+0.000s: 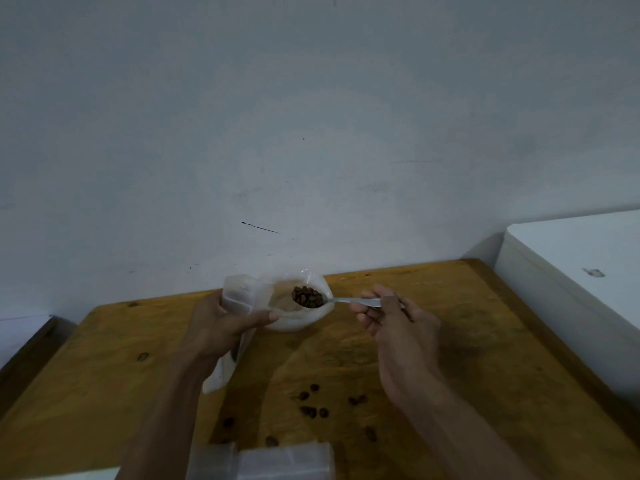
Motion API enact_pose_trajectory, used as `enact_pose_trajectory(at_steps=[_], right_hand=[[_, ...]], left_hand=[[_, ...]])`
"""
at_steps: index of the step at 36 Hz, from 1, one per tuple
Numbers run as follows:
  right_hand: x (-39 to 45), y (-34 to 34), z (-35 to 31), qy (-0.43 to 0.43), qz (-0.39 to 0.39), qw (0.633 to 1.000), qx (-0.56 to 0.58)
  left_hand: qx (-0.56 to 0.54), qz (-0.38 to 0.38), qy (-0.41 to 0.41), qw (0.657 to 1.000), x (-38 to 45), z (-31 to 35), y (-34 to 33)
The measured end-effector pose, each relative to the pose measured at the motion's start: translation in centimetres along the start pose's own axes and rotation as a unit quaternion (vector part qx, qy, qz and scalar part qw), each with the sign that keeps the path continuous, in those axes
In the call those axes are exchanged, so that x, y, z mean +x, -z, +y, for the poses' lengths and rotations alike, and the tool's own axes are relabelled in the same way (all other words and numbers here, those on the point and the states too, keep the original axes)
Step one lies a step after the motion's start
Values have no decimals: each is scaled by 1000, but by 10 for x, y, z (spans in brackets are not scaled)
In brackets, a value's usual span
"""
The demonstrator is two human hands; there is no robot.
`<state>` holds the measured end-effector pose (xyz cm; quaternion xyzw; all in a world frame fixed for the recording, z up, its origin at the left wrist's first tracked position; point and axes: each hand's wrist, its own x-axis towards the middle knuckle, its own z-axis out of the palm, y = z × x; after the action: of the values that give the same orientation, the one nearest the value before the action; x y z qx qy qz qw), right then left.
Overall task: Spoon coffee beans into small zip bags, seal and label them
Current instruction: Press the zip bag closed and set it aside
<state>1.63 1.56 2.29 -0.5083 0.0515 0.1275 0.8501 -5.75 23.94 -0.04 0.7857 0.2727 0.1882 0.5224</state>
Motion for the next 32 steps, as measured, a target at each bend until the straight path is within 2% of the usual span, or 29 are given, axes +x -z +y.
enact_pose_trajectory(at_steps=[6,11,23,28,32], right_hand=[[-2,-3,-7,1,-2,1000,12],[-6,-6,-13,11,-14,1000,16],[-28,-41,-38,39,-93,995,2],[-41,-57,-34,50,-135,988,-46],[-51,-60,-25,134,-177,963,-152]], left_hand=[[-23,1,31,999,9,3,8],[-45,30,9,998,3,1,25],[144,78,-64,984,-51,11,46],[153,81,-75,982,-65,18,39],[114,77,-68,988,-70,21,35]])
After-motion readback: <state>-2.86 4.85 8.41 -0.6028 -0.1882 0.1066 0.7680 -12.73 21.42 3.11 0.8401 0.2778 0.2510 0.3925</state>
